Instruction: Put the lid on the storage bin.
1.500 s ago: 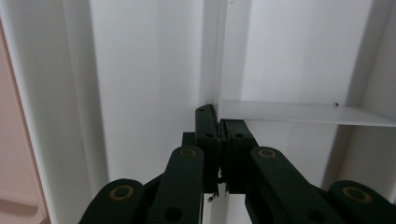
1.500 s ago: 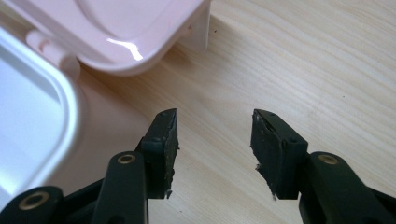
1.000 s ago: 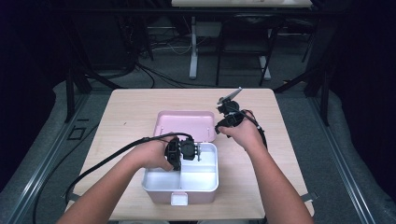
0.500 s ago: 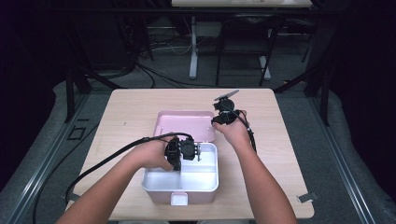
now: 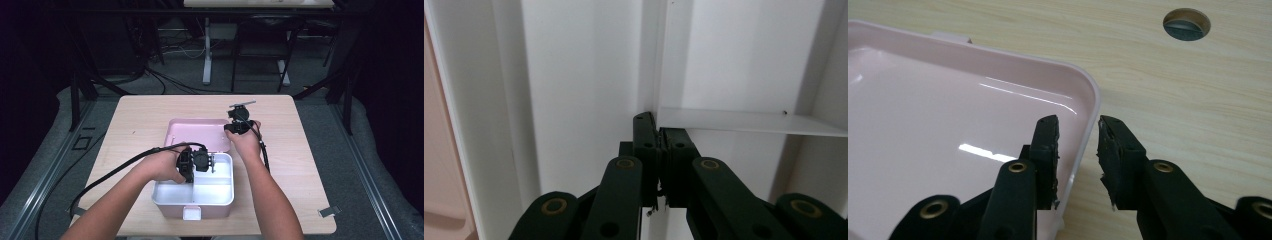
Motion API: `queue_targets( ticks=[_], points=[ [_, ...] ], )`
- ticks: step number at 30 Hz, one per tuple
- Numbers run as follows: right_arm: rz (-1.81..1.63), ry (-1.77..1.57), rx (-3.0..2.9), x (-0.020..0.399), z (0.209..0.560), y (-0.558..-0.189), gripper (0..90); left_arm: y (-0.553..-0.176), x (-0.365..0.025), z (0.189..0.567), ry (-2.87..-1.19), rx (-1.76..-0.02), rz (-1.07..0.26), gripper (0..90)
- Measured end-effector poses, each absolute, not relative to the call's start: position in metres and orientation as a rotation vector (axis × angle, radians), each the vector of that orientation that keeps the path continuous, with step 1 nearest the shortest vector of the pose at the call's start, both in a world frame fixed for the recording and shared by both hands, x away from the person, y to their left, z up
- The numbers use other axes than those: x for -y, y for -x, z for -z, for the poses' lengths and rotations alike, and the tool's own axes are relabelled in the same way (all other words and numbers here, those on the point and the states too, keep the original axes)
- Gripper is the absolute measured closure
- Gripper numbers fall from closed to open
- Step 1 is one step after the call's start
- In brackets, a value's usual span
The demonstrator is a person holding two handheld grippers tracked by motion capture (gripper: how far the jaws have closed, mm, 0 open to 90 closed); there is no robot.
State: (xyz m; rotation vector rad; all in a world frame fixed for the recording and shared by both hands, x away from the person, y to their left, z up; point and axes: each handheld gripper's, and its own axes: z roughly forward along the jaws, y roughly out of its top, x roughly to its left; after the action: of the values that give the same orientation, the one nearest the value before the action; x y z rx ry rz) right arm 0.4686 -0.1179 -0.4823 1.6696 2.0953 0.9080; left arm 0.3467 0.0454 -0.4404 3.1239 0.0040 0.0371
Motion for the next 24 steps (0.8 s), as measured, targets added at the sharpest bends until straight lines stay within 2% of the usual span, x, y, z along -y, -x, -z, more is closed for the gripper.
queue_targets(
  ticks=[10, 24],
  points=[
    [-0.961, -1.765, -2.059, 0.12, 0.496, -0.477, 75.0, -0.346, -0.045, 0.441, -3.124, -0.002, -0.043, 86.7],
    [-0.978, -1.817, -2.045, 0.122, 0.494, -0.48, 79.6, -0.346, -0.045, 0.44, -3.124, -0.002, -0.047, 86.8]
  ],
)
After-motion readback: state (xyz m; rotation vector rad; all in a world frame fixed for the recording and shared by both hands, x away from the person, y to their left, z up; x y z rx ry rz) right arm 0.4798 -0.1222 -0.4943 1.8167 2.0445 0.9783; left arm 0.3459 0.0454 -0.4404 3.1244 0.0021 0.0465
